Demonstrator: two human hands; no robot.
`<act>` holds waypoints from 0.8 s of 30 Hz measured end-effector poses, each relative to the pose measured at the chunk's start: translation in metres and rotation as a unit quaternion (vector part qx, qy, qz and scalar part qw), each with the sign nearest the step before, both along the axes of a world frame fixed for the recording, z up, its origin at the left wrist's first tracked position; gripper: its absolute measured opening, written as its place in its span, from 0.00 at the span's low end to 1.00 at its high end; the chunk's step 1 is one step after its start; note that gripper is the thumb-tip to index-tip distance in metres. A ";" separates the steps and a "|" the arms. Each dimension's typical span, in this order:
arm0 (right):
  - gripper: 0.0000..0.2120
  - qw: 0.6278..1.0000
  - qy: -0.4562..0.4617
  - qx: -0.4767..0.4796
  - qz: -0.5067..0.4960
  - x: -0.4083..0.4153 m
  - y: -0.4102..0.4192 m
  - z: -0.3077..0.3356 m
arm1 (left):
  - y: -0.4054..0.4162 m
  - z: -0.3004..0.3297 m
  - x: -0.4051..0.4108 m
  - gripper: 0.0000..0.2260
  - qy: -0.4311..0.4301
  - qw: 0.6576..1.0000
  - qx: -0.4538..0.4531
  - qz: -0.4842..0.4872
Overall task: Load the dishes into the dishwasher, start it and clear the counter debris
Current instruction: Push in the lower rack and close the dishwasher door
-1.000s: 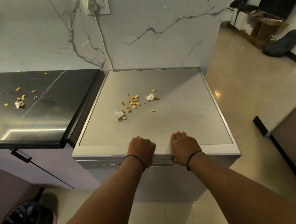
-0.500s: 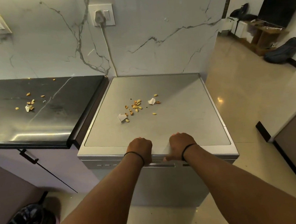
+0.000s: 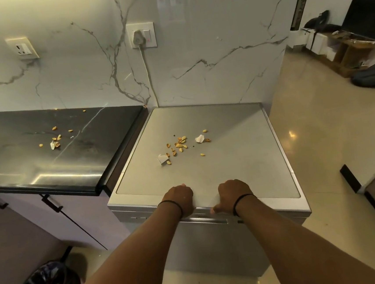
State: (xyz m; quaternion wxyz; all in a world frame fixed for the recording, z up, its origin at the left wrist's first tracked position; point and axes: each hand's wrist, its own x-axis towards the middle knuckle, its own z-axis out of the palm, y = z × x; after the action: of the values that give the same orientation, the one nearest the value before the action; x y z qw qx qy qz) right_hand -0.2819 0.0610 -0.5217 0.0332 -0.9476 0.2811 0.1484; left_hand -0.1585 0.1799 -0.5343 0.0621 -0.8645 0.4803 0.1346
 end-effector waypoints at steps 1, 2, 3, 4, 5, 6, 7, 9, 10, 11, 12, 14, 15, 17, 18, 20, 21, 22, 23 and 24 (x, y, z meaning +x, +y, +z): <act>0.31 1.000 0.001 -0.001 0.002 0.002 -0.001 0.002 | 0.001 0.002 0.001 0.17 0.004 1.000 -0.005 0.003; 0.31 1.000 0.002 -0.001 0.004 0.003 -0.002 0.003 | 0.001 0.002 0.004 0.17 0.007 1.000 -0.010 0.005; 0.31 1.000 0.004 0.000 0.007 0.005 -0.003 0.005 | 0.001 0.004 0.006 0.17 0.011 1.000 -0.009 0.009; 0.31 1.000 0.006 0.000 0.010 0.007 -0.004 0.006 | 0.000 0.005 0.008 0.17 0.013 1.000 -0.008 0.012; 0.31 1.000 0.006 -0.002 0.013 0.008 -0.005 0.006 | 0.000 0.007 0.009 0.16 0.015 1.000 -0.005 0.017; 0.31 1.000 0.006 -0.004 0.016 0.009 -0.005 0.006 | 0.000 0.007 0.010 0.15 0.014 1.000 -0.003 0.017; 0.31 1.000 0.006 -0.006 0.020 0.010 -0.006 0.005 | 0.000 0.007 0.011 0.14 0.013 1.000 0.001 0.017; 0.31 1.000 0.006 -0.007 0.026 0.010 -0.006 0.003 | -0.001 0.005 0.011 0.13 0.010 1.000 0.010 0.021; 0.31 1.000 0.005 -0.006 0.027 0.009 -0.007 0.002 | -0.001 0.004 0.011 0.13 0.008 1.000 0.012 0.022; 0.31 1.000 0.005 -0.007 0.029 0.009 -0.007 0.001 | -0.001 0.004 0.011 0.13 0.007 1.000 0.013 0.023; 0.31 1.000 0.004 -0.007 0.029 0.009 -0.007 0.000 | -0.001 0.003 0.011 0.14 0.006 1.000 0.011 0.021; 0.31 1.000 0.000 -0.009 0.021 0.007 -0.009 -0.001 | -0.001 0.002 0.009 0.15 0.011 1.000 0.005 0.014; 0.32 1.000 -0.002 -0.007 0.016 0.006 -0.009 -0.003 | 0.000 0.002 0.008 0.15 0.016 1.000 0.001 0.011; 0.32 1.000 -0.006 0.008 -0.006 0.005 -0.010 -0.007 | 0.002 0.000 0.005 0.15 0.030 1.000 0.001 0.004; 0.33 1.000 -0.006 0.022 -0.021 0.005 -0.010 -0.009 | 0.002 0.000 0.005 0.16 0.038 0.999 0.005 0.000; 0.36 0.996 -0.012 0.062 -0.058 0.006 -0.011 -0.013 | 0.001 0.004 0.009 0.17 0.057 0.998 0.019 -0.013; 0.39 0.993 -0.019 0.086 -0.081 0.005 -0.010 -0.014 | 0.001 0.006 0.011 0.18 0.068 0.997 0.026 -0.024; 0.43 0.989 -0.030 0.102 -0.099 0.005 -0.007 -0.015 | 0.003 0.006 0.014 0.19 0.077 0.996 0.032 -0.038; 0.45 0.988 -0.043 0.104 -0.104 0.003 -0.001 -0.013 | 0.008 0.007 0.017 0.21 0.080 0.995 0.035 -0.051; 0.45 0.990 -0.053 0.089 -0.093 0.002 0.006 -0.011 | 0.015 0.005 0.019 0.21 0.077 0.995 0.038 -0.056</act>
State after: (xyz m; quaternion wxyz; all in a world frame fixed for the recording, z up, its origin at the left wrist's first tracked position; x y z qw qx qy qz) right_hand -0.2796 0.0675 -0.5323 0.1462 -0.9173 0.3510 0.1184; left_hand -0.1391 0.1954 -0.5292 0.0646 -0.8203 0.5259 0.2152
